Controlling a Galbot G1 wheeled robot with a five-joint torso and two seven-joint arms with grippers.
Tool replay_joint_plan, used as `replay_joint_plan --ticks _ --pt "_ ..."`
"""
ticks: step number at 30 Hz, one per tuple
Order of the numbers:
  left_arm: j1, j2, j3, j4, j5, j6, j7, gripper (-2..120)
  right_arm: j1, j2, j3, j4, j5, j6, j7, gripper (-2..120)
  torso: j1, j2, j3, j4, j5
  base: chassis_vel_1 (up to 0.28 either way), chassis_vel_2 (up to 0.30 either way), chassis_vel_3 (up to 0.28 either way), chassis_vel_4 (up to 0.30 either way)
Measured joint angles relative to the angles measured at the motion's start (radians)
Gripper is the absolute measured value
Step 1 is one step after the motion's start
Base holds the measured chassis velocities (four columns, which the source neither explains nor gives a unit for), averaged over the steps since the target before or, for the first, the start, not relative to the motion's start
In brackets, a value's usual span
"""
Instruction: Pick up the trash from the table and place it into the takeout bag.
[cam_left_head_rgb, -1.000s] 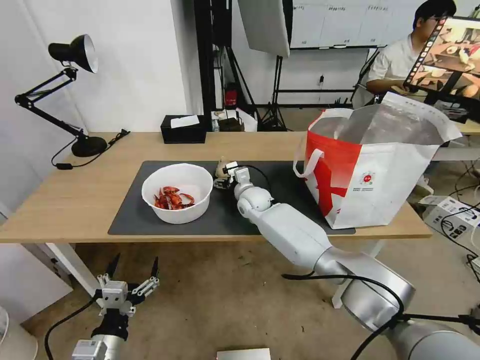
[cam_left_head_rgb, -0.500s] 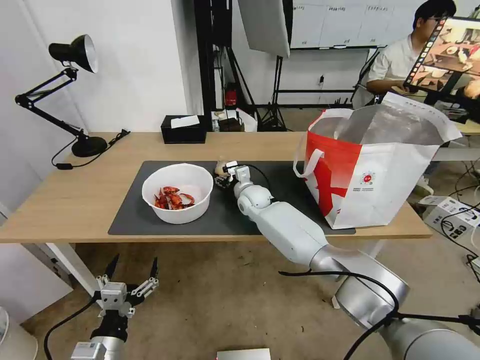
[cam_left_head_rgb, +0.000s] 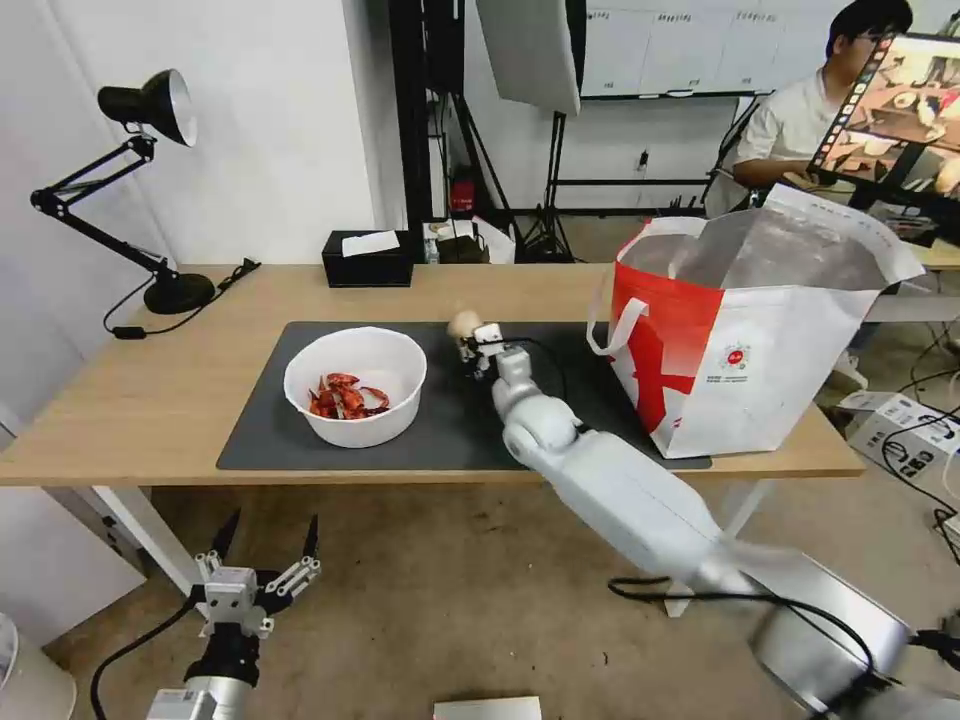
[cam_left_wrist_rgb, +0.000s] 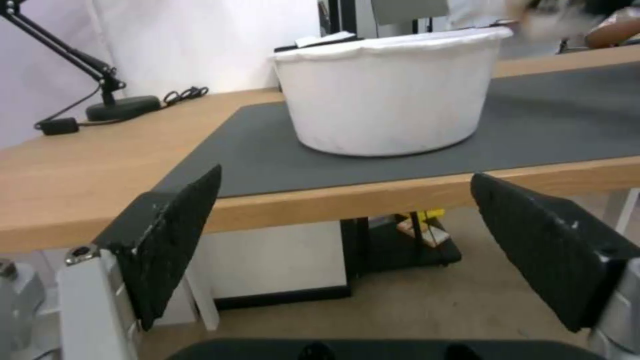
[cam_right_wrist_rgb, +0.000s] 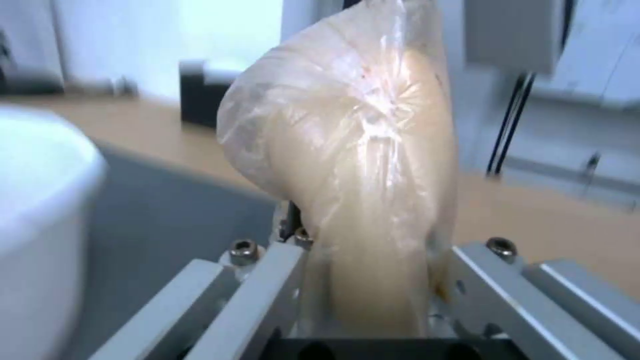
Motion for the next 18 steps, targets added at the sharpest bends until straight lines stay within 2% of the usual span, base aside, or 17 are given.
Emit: replay_joint_plan --ticks 1,3,4,5,7,9,12,18 --pt "0.000 0.000 0.000 0.000 0.000 0.000 0.000 100 0.000 0.000 0.000 0.000 0.000 0.000 0.000 7 0.000 0.000 0.000 0.0000 0.0000 0.000 0.000 0.000 0.000" --pt "-0.006 -0.003 0.006 -0.001 0.001 0.000 -0.001 100 -0.077 -0.065 0.040 0.154 -0.039 0.030 0.056 7 0.000 0.000 0.000 0.0000 -0.0001 0.000 0.000 0.000 0.000" --pt "-0.009 -0.004 0.008 -0.001 0.000 0.001 -0.001 100 -0.105 -0.087 0.056 0.207 -0.044 0.035 0.073 7 0.000 0.000 0.000 0.0000 0.0003 0.000 0.000 0.000 0.000" --pt "-0.009 -0.004 0.008 -0.001 0.000 0.001 -0.001 100 -0.105 -0.087 0.056 0.207 -0.044 0.035 0.073 7 0.000 0.000 0.000 0.0000 0.0003 0.000 0.000 0.000 0.000" --pt "-0.011 -0.007 0.012 -0.004 0.001 0.003 -0.001 100 -0.155 -0.137 0.109 0.321 -0.055 0.043 0.107 7 0.000 0.000 0.000 -0.0001 -0.0002 0.000 0.000 0.000 0.000" --pt "-0.010 -0.008 0.013 -0.007 0.002 0.003 -0.001 100 -0.171 -0.157 0.129 0.363 -0.058 0.044 0.119 7 0.000 0.000 0.000 0.0000 -0.0001 0.000 0.000 0.000 0.000" --pt "-0.008 -0.005 0.016 -0.009 0.008 0.004 -0.002 100 -0.199 -0.225 0.217 0.498 -0.047 0.012 0.194 7 0.000 0.000 0.000 0.0000 -0.0002 0.000 0.000 0.000 0.000" --pt "-0.004 0.001 0.014 -0.017 0.011 0.004 -0.002 100 -0.181 -0.303 0.301 0.579 -0.022 -0.068 0.305 7 0.000 0.000 0.000 0.0000 -0.0001 0.000 0.000 0.000 0.000"
